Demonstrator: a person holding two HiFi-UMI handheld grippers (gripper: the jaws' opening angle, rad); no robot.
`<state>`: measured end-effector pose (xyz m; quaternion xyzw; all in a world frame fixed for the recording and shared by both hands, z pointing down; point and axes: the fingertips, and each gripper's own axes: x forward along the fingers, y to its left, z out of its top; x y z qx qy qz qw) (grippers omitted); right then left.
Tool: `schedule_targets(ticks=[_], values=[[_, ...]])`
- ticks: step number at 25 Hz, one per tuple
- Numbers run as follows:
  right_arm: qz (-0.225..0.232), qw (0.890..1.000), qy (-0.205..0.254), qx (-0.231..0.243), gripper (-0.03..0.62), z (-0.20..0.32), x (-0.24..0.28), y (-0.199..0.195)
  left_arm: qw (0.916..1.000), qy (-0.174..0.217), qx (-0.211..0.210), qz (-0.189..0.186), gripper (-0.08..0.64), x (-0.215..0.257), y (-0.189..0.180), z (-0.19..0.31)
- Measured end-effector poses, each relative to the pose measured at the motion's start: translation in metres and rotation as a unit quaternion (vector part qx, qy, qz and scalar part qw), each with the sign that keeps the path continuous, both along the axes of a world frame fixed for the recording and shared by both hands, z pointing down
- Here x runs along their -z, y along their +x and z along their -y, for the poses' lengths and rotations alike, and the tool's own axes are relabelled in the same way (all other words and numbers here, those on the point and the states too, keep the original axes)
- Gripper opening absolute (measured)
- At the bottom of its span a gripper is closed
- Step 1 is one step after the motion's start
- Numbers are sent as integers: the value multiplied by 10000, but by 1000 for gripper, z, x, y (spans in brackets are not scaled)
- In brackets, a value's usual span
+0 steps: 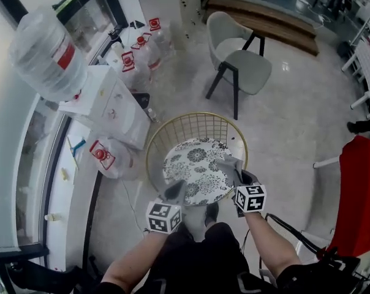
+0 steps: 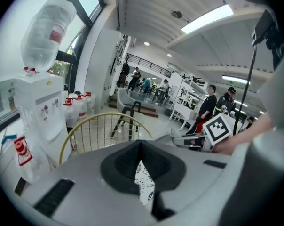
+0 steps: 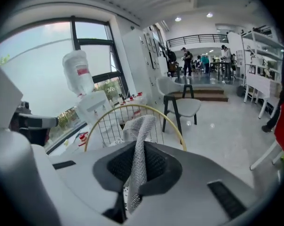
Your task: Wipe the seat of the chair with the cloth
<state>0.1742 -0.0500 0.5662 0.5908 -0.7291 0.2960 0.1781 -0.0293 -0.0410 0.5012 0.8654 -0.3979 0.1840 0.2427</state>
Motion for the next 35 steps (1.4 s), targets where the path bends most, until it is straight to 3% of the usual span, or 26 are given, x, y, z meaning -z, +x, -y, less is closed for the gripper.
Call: schedule_targets(ticks=[7, 13, 18, 26, 35], values=[[-1, 9943, 1043, 210, 23, -9, 107, -61, 9963, 666, -7, -540, 6, 76, -58, -14], [-64, 9831, 1798, 346, 23, -20, 184, -92, 9887, 1364, -49, -625, 6, 136, -93, -20], [-119, 9732, 2275, 324, 23, -39, 234, -107, 9843, 1609, 132, -715, 6, 165, -118, -27], [-208, 9588, 2791, 485, 23, -64, 290, -127, 9765, 1982, 123, -837, 6, 200, -125, -40], [-169, 9535, 2989, 358, 23, -66, 324, -91, 9706, 2245, 530, -692, 6, 243, -113, -45]])
